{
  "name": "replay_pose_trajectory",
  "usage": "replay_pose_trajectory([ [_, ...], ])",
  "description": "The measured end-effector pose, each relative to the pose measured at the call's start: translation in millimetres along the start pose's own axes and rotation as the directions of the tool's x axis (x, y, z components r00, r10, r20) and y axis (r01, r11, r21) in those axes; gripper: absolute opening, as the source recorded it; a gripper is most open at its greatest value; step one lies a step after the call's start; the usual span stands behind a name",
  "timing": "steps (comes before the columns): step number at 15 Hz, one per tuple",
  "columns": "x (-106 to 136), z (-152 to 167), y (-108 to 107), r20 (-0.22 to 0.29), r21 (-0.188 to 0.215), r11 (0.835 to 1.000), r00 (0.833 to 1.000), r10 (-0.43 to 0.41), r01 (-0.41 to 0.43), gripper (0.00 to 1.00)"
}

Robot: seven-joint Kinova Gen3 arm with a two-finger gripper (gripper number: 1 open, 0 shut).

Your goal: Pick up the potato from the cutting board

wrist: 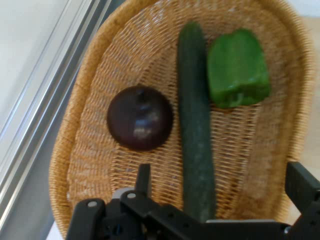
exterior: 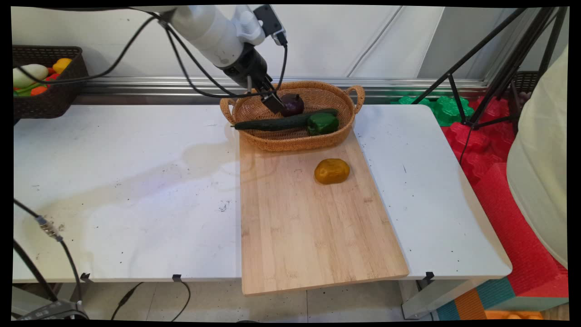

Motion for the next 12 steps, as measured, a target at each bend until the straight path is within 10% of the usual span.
replay_pose_trajectory([
  [12, -29.4, -75.0, 66.9, -0.107, -0.152, 0.981, 0.989, 0.107, -0.123, 1.0],
])
